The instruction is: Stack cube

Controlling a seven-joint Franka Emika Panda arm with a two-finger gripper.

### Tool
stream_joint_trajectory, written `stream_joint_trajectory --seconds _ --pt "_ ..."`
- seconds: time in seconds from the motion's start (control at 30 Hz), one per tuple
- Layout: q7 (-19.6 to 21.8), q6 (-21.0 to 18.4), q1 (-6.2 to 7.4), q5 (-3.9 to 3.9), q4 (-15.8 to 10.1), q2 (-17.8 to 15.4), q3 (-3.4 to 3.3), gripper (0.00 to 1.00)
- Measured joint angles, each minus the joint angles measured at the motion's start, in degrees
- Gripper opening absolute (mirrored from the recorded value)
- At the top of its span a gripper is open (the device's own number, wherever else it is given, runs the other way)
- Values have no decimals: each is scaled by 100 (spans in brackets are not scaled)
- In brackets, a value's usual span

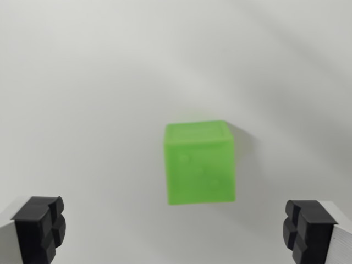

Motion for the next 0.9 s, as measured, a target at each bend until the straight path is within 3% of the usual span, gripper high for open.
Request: stream_joint_trajectory --seconds 0.33,0.9 --pt "-836 364 -352 24 -39 307 -4 100" --pt "-919 1198 -377 116 37 1237 60 100"
